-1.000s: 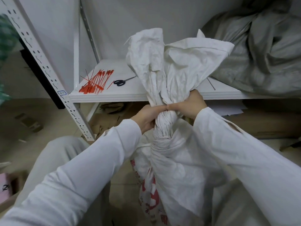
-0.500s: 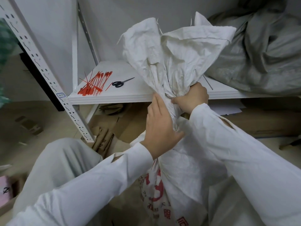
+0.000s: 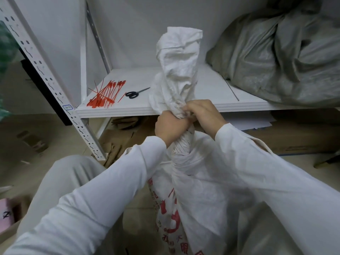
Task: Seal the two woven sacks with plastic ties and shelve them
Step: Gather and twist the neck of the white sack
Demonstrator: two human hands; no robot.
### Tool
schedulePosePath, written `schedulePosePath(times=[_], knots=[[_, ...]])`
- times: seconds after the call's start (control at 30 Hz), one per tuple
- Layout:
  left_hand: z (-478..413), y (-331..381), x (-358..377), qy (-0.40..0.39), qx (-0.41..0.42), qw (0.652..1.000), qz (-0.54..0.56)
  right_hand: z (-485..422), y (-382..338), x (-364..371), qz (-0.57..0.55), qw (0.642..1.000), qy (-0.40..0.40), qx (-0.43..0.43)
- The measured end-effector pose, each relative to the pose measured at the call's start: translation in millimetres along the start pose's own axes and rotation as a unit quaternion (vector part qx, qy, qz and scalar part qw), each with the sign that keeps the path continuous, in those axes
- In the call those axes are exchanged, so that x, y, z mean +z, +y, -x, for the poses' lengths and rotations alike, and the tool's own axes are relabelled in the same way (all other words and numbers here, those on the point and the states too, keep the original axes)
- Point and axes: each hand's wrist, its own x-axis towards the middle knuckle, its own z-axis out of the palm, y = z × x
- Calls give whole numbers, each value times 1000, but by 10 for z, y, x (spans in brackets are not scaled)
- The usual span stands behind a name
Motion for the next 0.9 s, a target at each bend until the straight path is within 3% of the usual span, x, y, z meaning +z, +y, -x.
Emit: schedulePosePath(times=[0.13,0.23,0.3,0.37,0.47,0.53,0.63,0.77,0.9], knots=[[-188,-187,42,-37,-64,980,185,-73,102,49,-10,1000,4,7],[-306,-325,0,-86,-168,923,334,-112,158,70,64,984,162,27],[-346,-422,-19,-100,-209,901,367,-119,167,15,120,959,227,119],[-377,-480,-27,-100,-222,889,387,-134,176,-51,22,963,193,188],[-287,-426,-94,-112,-224,881,401,-103,163,-68,-129,973,65,182],[-212,-373,-129,-119,-218,890,383,-99,170,-37,-122,975,56,177],[-172,-341,-155,-147,-214,892,369,-133,203,16,-89,976,122,158],[-163,-287,-137,-182,-188,905,336,-130,146,9,74,974,190,96],[-134,-351,1,-6,-54,969,241,-174,128,-48,157,952,255,61]])
